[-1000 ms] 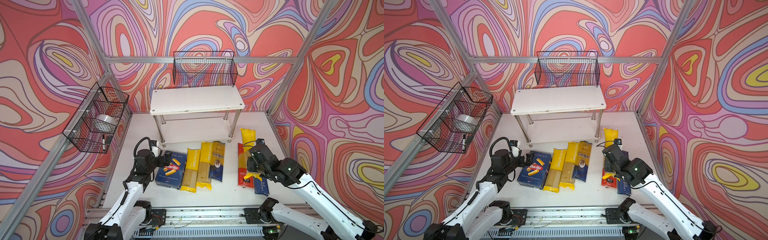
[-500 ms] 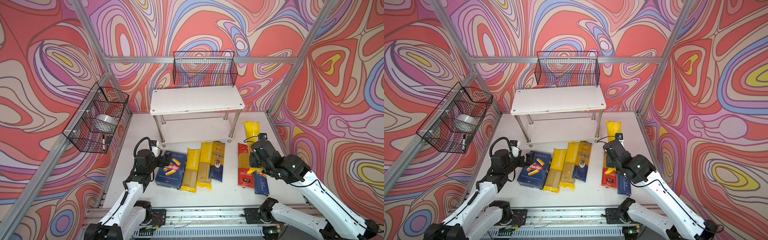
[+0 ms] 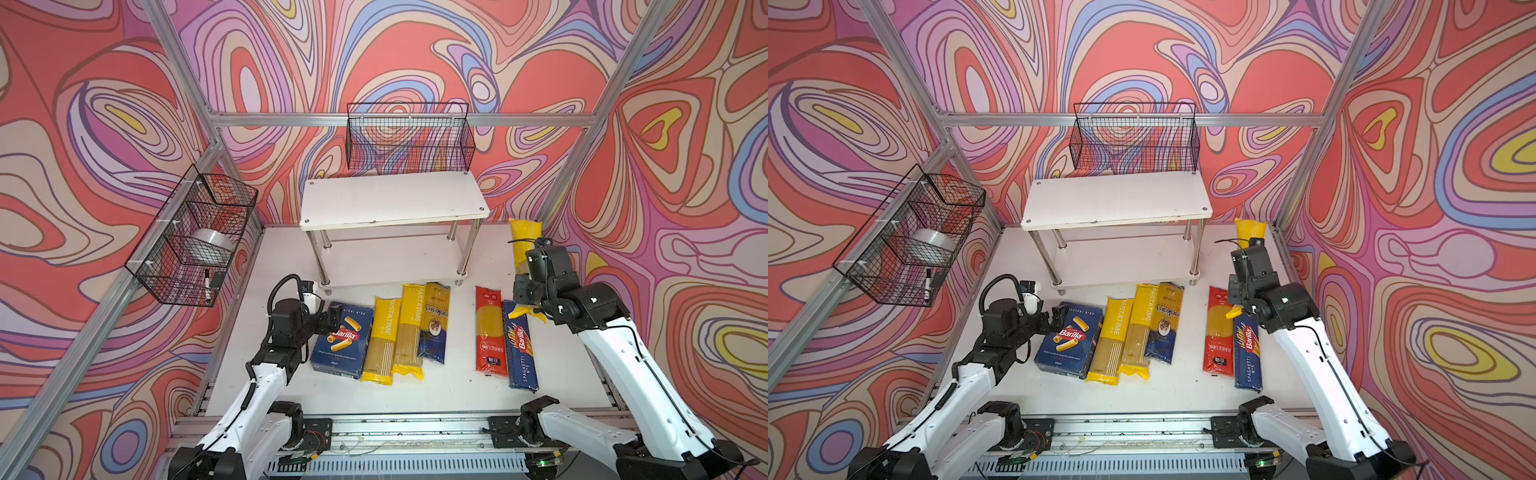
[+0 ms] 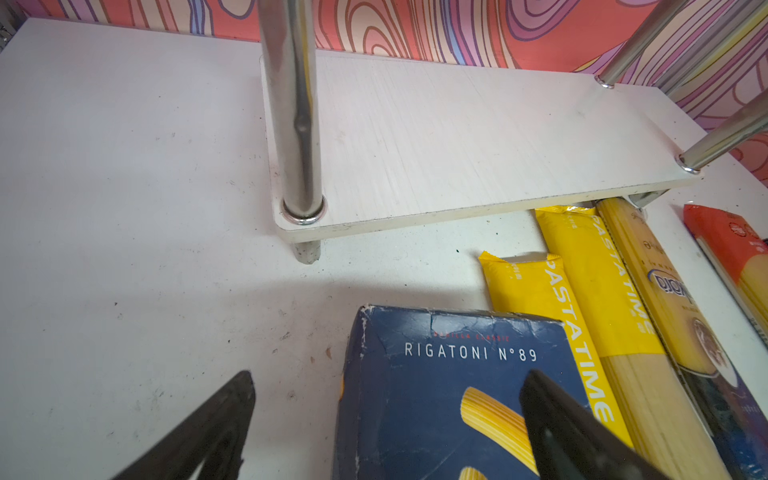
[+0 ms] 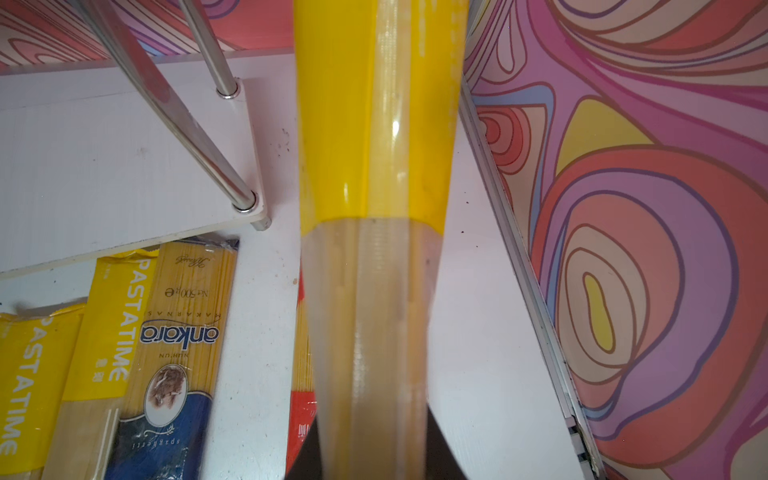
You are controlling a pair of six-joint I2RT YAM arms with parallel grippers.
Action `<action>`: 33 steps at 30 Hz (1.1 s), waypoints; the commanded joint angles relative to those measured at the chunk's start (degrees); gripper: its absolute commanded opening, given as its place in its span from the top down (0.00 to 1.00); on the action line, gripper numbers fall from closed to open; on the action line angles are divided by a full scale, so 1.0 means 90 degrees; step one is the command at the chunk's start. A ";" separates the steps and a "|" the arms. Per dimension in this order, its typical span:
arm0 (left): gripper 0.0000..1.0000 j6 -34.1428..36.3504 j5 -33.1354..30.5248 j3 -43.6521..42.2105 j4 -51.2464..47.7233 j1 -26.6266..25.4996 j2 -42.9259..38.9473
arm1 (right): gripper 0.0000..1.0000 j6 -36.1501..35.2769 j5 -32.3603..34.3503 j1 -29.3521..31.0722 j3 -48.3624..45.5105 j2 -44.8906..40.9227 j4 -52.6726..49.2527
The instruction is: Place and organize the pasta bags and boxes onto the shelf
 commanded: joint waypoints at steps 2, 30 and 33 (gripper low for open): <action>0.00 0.0023 -0.0023 0.0144 -0.0086 -0.0016 0.0013 | 1.00 -0.0585 -0.0220 -0.0109 0.0813 0.0466 0.1122; 0.00 0.0030 -0.0007 0.0151 -0.0095 -0.0016 0.0007 | 1.00 -0.0959 -0.2672 -0.0248 0.4246 0.2108 0.0787; 0.00 0.0031 -0.0008 0.0153 -0.0096 -0.0017 0.0010 | 1.00 -0.0920 -0.2934 -0.0242 0.4368 0.2240 0.0875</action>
